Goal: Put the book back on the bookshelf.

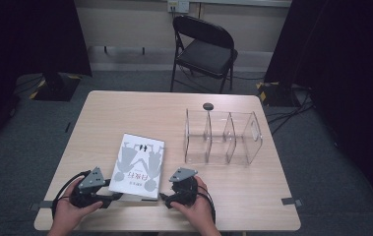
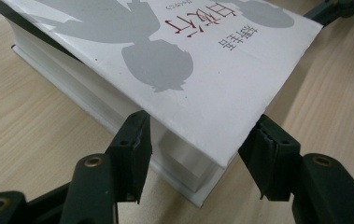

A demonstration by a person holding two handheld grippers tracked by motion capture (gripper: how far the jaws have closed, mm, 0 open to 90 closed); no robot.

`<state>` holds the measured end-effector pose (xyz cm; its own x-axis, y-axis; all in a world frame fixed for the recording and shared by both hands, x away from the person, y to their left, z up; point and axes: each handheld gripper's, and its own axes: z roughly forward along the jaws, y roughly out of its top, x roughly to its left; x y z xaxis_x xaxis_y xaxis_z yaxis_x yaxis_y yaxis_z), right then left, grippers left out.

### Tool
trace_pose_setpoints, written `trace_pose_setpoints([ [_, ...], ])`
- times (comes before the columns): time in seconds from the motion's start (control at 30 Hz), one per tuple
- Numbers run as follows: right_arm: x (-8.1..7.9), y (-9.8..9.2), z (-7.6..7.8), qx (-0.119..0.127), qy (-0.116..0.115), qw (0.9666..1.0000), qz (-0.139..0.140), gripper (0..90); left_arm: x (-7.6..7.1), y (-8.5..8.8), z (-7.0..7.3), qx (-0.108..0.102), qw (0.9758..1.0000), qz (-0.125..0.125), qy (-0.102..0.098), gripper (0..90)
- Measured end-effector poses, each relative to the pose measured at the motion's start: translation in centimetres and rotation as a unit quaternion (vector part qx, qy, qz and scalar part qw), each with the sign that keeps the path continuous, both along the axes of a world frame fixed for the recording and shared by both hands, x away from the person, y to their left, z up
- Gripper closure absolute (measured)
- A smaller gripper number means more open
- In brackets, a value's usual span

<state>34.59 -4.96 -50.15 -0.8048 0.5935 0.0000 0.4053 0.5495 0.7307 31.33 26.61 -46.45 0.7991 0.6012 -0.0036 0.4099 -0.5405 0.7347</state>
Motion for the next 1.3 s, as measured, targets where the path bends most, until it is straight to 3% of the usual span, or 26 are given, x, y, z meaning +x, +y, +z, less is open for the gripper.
trace_pose_setpoints([
  [0.07, 0.0, 0.0, 0.0, 0.0, 0.0, 1.0, 0.001, 13.7, 0.1, 0.0, 0.1, -0.005, 1.0, 0.0, 0.001, 43.8],
  [0.1, 0.0, 0.0, 0.0, 0.0, 0.0, 1.0, 0.0, 13.7, 0.1, 0.0, 0.1, -0.021, 0.9997, 0.003, 0.007, 43.6],
  [0.4, 0.0, -0.1, 0.0, 0.002, -0.001, 1.0, 0.004, 14.3, 0.3, 0.0, 0.5, -0.033, 0.9994, 0.001, 0.01, 43.0],
  [0.47, 0.0, -0.2, 0.0, 0.002, -0.001, 1.0, 0.005, 15.2, 0.4, 0.0, 0.6, -0.043, 0.9989, 0.001, 0.02, 43.2],
  [0.63, -0.3, -0.7, 0.3, -0.005, 0.002, 1.0, 0.005, 17.5, 0.5, -0.5, 0.8, -0.028, 0.9994, -0.011, 0.019, 45.1],
  [0.67, -0.3, -1.1, 0.3, -0.007, 0.003, 1.0, 0.001, 17.5, 0.5, -0.7, 0.7, -0.036, 0.9991, -0.011, 0.02, 45.9],
  [0.83, -0.7, -1.7, 0.6, 0.002, 0.008, 1.0, -0.001, 17.5, 0.6, -1.0, 0.6, -0.035, 0.999, -0.015, 0.021, 46.0],
  [0.93, -1.2, -2.2, 1.4, 0.02, -0.009, 0.9997, 0.004, 18.0, 0.7, -1.2, 0.6, -0.032, 0.9992, -0.016, 0.019, 46.0],
  [1.13, -1.9, -1.6, 2.6, 0.017, -0.019, 0.9995, 0.02, 17.9, 0.5, -1.4, 0.7, -0.026, 0.9995, -0.012, 0.015, 46.0],
  [1.17, -2.1, -1.1, 3.2, 0.007, -0.03, 0.9991, 0.028, 17.9, 0.6, -1.4, 0.7, -0.024, 0.9995, -0.011, 0.017, 46.3],
  [1.2, -2.2, -0.9, 3.5, 0.005, -0.032, 0.9989, 0.033, 17.9, 0.6, -1.4, 0.7, -0.031, 0.9993, -0.009, 0.019, 46.3],
  [1.3, -2.3, -0.4, 3.8, 0.013, -0.031, 0.9988, 0.036, 17.7, 0.6, -1.5, 0.8, -0.029, 0.9994, -0.008, 0.019, 46.4],
])
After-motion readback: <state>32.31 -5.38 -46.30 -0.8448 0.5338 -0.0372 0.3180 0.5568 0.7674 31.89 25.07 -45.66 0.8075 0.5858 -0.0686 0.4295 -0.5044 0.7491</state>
